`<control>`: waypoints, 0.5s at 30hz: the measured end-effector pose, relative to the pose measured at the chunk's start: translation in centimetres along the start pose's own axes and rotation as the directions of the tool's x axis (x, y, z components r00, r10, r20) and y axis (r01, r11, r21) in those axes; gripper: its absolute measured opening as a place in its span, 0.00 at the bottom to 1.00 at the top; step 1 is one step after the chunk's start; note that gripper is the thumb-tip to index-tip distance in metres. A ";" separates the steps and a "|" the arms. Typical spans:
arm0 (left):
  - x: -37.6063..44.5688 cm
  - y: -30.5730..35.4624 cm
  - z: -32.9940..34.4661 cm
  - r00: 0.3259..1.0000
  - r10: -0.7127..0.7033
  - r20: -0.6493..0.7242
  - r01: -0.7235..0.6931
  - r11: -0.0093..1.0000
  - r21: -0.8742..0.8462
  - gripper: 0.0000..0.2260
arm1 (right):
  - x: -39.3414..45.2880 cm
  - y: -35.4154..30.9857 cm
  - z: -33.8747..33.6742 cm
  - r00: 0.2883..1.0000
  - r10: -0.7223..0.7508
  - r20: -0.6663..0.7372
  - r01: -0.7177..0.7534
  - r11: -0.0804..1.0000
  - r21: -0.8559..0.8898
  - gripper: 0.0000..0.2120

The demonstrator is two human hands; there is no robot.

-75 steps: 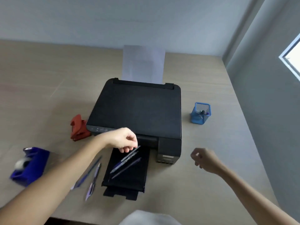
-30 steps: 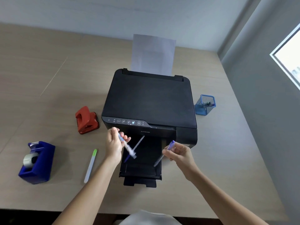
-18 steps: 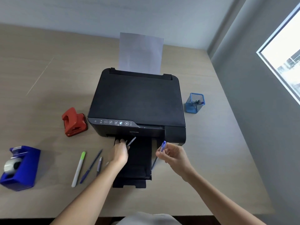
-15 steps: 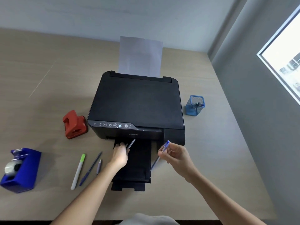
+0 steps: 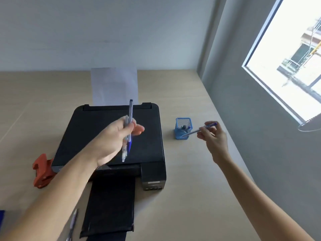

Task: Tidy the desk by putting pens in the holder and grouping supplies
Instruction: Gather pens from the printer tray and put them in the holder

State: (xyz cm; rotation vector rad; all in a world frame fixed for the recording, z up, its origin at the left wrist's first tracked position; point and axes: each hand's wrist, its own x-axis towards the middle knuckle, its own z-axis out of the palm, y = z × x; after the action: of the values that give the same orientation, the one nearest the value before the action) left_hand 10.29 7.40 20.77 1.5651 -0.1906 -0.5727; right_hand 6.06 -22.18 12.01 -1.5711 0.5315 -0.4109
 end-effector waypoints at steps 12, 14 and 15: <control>25.7 -6.2 12.9 0.942 0.076 -0.328 -0.056 0.996 0.068 0.15 | 12.6 4.6 0.5 0.993 -0.093 -0.068 0.061 0.924 -0.377 0.08; 27.4 -8.1 13.5 0.946 0.044 -0.322 0.000 0.991 0.135 0.13 | 13.5 5.6 1.1 0.993 -0.116 -0.024 0.094 0.898 -0.430 0.08; 28.0 -8.9 13.7 0.947 0.023 -0.321 0.030 0.987 0.160 0.11 | 14.0 6.1 1.3 0.993 -0.115 -0.002 0.102 0.887 -0.449 0.09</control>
State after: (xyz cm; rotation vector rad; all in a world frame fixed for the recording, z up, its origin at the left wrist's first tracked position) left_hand 25.92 -16.74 5.76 1.7940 0.0145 -0.3018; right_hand 17.78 -29.10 5.03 -2.0524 0.5898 -0.4143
